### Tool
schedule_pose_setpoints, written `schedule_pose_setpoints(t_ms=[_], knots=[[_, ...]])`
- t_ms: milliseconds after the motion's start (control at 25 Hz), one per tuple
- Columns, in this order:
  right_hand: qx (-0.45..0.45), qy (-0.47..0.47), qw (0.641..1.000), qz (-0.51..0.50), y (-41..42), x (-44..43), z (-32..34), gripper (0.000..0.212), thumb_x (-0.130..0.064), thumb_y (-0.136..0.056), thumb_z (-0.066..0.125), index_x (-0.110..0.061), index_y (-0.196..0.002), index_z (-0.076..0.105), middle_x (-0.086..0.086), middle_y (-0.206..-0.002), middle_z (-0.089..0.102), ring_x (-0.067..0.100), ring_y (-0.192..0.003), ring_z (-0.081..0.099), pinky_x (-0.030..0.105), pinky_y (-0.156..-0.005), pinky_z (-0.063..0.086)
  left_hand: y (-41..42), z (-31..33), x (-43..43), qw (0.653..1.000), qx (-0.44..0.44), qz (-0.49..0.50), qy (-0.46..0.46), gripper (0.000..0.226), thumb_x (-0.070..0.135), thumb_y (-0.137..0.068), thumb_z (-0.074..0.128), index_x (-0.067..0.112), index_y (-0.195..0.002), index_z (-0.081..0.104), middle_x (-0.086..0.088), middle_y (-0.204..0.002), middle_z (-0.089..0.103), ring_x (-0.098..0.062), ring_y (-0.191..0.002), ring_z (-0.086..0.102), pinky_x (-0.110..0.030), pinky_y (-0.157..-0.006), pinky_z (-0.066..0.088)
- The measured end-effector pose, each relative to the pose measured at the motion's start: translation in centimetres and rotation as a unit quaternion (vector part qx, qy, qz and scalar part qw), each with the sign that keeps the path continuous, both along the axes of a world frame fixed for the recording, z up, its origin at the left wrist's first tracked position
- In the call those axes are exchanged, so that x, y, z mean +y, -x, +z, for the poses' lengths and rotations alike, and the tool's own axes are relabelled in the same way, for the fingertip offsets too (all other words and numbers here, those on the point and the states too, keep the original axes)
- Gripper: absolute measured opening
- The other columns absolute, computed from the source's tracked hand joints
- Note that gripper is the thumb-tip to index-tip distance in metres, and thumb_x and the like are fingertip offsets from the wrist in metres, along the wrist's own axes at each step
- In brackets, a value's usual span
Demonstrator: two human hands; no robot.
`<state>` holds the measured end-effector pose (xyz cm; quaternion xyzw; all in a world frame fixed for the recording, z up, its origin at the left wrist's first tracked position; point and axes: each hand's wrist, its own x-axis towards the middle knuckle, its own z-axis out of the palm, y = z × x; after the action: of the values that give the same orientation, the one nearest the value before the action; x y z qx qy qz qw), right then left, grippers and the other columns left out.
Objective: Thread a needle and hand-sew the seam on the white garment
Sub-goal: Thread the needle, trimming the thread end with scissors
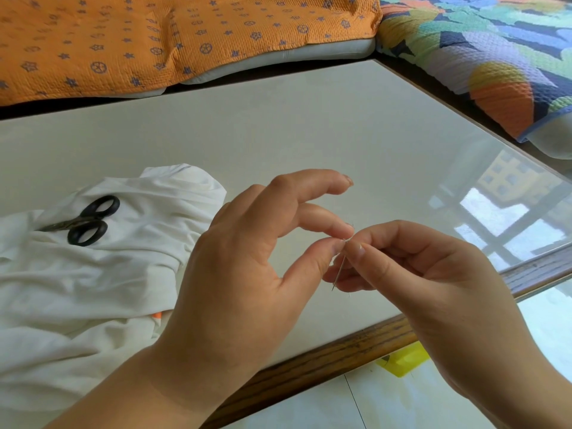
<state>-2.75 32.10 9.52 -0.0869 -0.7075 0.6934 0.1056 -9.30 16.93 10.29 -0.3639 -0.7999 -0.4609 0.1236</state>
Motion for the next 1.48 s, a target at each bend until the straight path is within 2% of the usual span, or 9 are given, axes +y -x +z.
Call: schedule_pose_setpoints(t_ms=[280,440,600,800,880,1000,1080,1240,1480], knots=[[-0.016,0.011,1.0,0.009,0.1,0.0,0.0,0.014,-0.029,-0.078,0.078,-0.015,-0.077,0.075,0.008,-0.074,0.075,0.019,-0.073,0.073,0.023,-0.072,0.057,0.1,-0.2,-0.1,0.999,0.02,0.01,0.032,0.038,0.033,-0.088,0.062,0.034,-0.124,0.052,0.021,-0.094,0.064,-0.006,-0.091,0.058,-0.007,-0.087,0.039],[-0.055,0.123,0.99,0.028,0.6,0.5,-0.3,0.013,-0.017,-0.075,0.063,-0.012,-0.069,0.073,0.014,-0.074,0.072,0.03,-0.074,0.074,0.024,-0.063,0.056,0.1,-0.4,-0.1,0.999,-0.006,0.032,0.038,0.037,0.031,-0.088,0.06,0.037,-0.123,0.052,0.022,-0.092,0.062,-0.006,-0.088,0.055,-0.004,-0.083,0.037],[-0.102,0.205,0.972,0.047,1.3,0.9,-0.3,0.006,-0.004,-0.076,0.07,-0.004,-0.072,0.066,0.019,-0.072,0.068,0.035,-0.07,0.073,0.026,-0.054,0.056,0.9,-0.8,-0.2,0.988,-0.138,0.059,-0.015,0.031,0.025,-0.091,0.064,0.043,-0.113,0.054,0.021,-0.089,0.067,-0.009,-0.087,0.058,-0.007,-0.081,0.041],[-0.109,0.236,0.963,0.063,2.5,1.0,0.1,0.014,-0.01,-0.067,0.063,-0.002,-0.078,0.062,0.013,-0.066,0.062,0.024,-0.058,0.068,0.023,-0.05,0.053,2.3,-1.5,-0.1,0.947,-0.301,0.075,-0.084,0.032,0.013,-0.087,0.063,0.036,-0.108,0.059,0.011,-0.085,0.072,-0.01,-0.073,0.057,-0.007,-0.065,0.043],[-0.095,0.278,0.953,0.069,3.1,1.0,0.1,0.015,-0.006,-0.07,0.062,-0.004,-0.083,0.068,0.012,-0.067,0.062,0.022,-0.058,0.068,0.024,-0.052,0.055,2.5,-1.8,0.0,0.933,-0.336,0.085,-0.095,0.03,0.013,-0.087,0.062,0.035,-0.107,0.06,0.011,-0.085,0.073,-0.009,-0.079,0.063,-0.007,-0.067,0.044],[-0.071,0.351,0.93,0.084,3.9,1.0,0.1,0.02,0.0,-0.076,0.057,-0.003,-0.081,0.077,0.012,-0.072,0.064,0.023,-0.068,0.071,0.024,-0.059,0.058,2.9,-1.8,-0.2,0.916,-0.373,0.101,-0.112,0.027,0.016,-0.087,0.064,0.034,-0.106,0.061,0.012,-0.084,0.074,-0.002,-0.073,0.061,-0.02,-0.074,0.046],[-0.066,0.375,0.92,0.09,4.4,1.1,0.3,0.024,0.005,-0.076,0.054,0.002,-0.085,0.076,0.013,-0.077,0.065,0.024,-0.074,0.072,0.025,-0.064,0.059,3.0,-1.7,-0.3,0.908,-0.388,0.108,-0.114,0.026,0.019,-0.087,0.065,0.036,-0.106,0.061,0.014,-0.085,0.074,-0.001,-0.081,0.063,-0.025,-0.082,0.046],[-0.027,0.294,0.953,0.066,4.8,0.7,0.6,0.021,-0.001,-0.078,0.059,0.004,-0.097,0.067,0.012,-0.076,0.067,0.025,-0.076,0.073,0.025,-0.068,0.059,2.9,-1.5,-0.6,0.899,-0.407,0.105,-0.121,0.027,0.019,-0.087,0.066,0.035,-0.107,0.062,0.014,-0.085,0.075,-0.005,-0.088,0.063,-0.031,-0.092,0.048],[-0.005,0.065,0.998,-0.02,4.6,1.2,1.6,0.021,-0.022,-0.078,0.066,-0.009,-0.093,0.071,0.01,-0.076,0.071,0.028,-0.07,0.073,0.028,-0.057,0.058,3.9,-2.0,-1.5,0.897,-0.405,0.138,-0.112,0.03,0.017,-0.086,0.067,0.031,-0.112,0.062,0.011,-0.088,0.07,-0.006,-0.077,0.057,-0.029,-0.085,0.049]])
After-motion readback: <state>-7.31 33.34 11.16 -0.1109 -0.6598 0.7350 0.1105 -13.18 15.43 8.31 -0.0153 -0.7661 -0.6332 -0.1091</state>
